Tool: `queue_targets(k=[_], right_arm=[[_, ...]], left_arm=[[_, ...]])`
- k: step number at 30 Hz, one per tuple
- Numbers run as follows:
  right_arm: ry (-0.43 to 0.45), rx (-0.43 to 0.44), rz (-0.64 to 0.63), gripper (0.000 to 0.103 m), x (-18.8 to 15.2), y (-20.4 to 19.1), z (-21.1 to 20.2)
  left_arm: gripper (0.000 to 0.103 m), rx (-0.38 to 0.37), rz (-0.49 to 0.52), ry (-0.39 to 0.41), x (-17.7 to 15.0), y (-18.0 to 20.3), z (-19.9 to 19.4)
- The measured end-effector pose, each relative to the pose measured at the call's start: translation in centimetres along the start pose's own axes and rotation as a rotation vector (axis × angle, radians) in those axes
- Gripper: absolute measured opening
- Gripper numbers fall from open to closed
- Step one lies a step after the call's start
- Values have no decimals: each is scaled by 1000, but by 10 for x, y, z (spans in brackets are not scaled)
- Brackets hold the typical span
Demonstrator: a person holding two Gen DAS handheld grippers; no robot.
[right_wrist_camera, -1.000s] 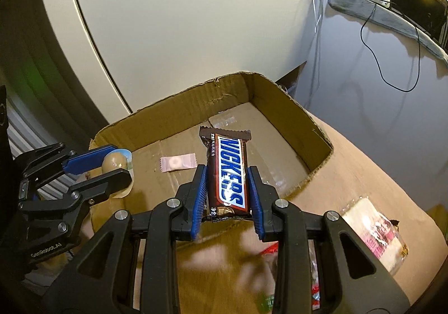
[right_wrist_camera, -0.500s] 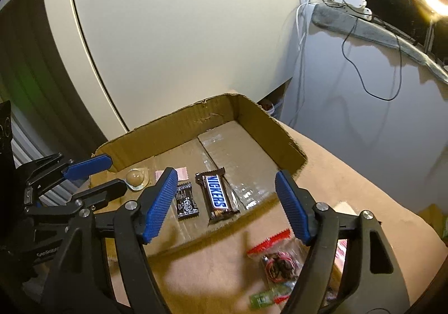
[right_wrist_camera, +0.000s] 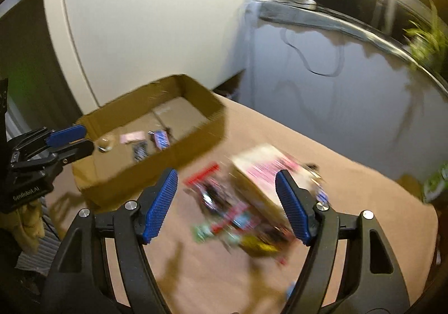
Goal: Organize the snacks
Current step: 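Grasp the red jerky pack with the left tool while the right tool grasps the candy cup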
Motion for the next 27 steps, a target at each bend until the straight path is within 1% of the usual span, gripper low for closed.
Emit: queue_targets(k=[2, 4, 6, 12, 15, 17, 20, 23, 27], right_arm=[[-12, -48, -10, 77, -14, 15, -6], [-32, -69, -6, 93, -34, 30, -12], [-43, -77, 19, 100, -50, 43, -19], [-42, -80, 105, 101, -86, 77, -37], [-35, -79, 128, 101, -101, 88, -41], [-33, -80, 127, 101, -109, 89, -42], [-28, -71, 126, 101, -120, 89, -41], [-32, -28, 162, 101, -127, 89, -36], [-56, -6, 207, 101, -130, 89, -22]], left_arm=[[39, -21, 16, -10, -3, 14, 2], [39, -39, 28, -18, -6, 28, 5], [39, -61, 35, -35, -11, 42, 10], [39, -107, 53, -91, -27, 73, 27], [39, -125, 57, -117, -33, 86, 34], [38, -132, 67, -132, -37, 95, 39], [31, -146, 88, -154, -41, 109, 47], [31, -149, 91, -165, -40, 115, 55], [31, -136, 59, -183, -35, 110, 68]])
Point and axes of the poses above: each gripper's, at about its wrist camera, not at the fingertips, and z roughly the way its jaws point, y to its right, x to its top, the point moved 10 cm from there along z, roughly the way its jaws point, and after that the axes turned 1 degree about y, right-handed, at the moved point
